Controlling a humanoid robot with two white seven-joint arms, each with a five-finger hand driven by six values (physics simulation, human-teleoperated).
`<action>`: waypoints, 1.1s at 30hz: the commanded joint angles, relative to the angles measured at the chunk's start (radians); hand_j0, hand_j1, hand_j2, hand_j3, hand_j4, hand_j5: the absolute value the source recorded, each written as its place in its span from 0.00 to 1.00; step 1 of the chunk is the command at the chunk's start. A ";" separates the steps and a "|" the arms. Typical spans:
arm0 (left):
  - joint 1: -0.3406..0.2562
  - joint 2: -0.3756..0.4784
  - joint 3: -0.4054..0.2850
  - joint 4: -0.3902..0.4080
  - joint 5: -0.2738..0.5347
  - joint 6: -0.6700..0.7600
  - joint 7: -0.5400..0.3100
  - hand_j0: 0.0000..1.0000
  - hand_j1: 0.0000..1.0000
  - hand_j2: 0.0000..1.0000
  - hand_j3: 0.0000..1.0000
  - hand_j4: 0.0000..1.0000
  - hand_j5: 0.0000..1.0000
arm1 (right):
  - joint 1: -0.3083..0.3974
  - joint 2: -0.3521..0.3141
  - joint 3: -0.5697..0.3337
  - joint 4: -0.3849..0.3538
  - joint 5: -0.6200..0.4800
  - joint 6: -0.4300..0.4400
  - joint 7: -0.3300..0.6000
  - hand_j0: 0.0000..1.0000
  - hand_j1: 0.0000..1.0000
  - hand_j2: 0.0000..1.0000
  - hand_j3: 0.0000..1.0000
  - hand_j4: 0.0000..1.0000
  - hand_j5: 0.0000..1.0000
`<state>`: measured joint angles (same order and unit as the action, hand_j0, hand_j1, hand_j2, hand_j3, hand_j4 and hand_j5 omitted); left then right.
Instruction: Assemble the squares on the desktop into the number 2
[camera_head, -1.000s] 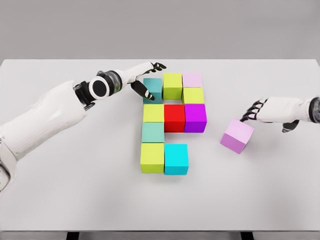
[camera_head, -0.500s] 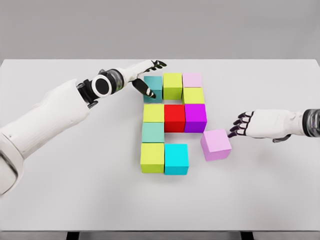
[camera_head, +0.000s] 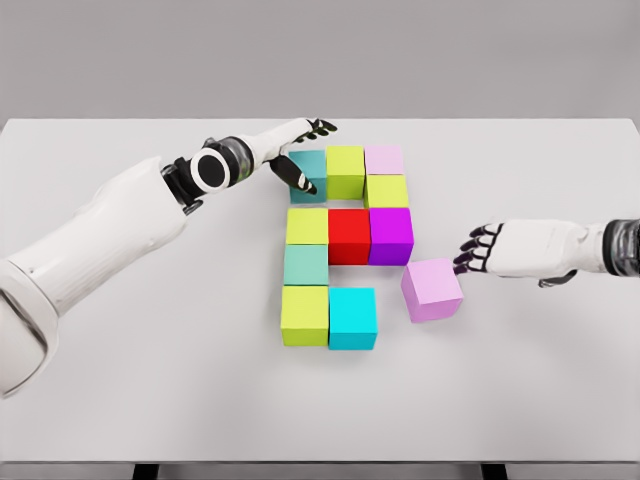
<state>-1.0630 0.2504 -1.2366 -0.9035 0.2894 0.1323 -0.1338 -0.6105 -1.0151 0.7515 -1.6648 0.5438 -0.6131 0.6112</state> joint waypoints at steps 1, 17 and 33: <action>0.000 -0.002 0.003 0.006 -0.001 -0.002 0.000 0.94 0.94 0.94 0.94 0.94 0.94 | 0.000 -0.002 0.002 -0.033 -0.007 0.002 0.000 1.00 1.00 1.00 1.00 1.00 1.00; -0.006 0.020 0.006 -0.008 0.002 -0.077 -0.003 1.00 1.00 1.00 1.00 1.00 1.00 | 0.017 0.004 -0.178 0.257 -0.360 0.002 0.000 1.00 1.00 1.00 1.00 1.00 1.00; 0.000 0.480 0.006 -0.356 0.016 -0.275 -0.013 1.00 1.00 1.00 1.00 1.00 1.00 | 0.017 0.020 -0.176 0.264 -0.413 0.002 0.000 1.00 1.00 1.00 1.00 1.00 1.00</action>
<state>-1.0615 0.6500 -1.2319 -1.2207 0.3029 -0.1304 -0.1497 -0.5921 -0.9945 0.5759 -1.4009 0.1374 -0.6136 0.6113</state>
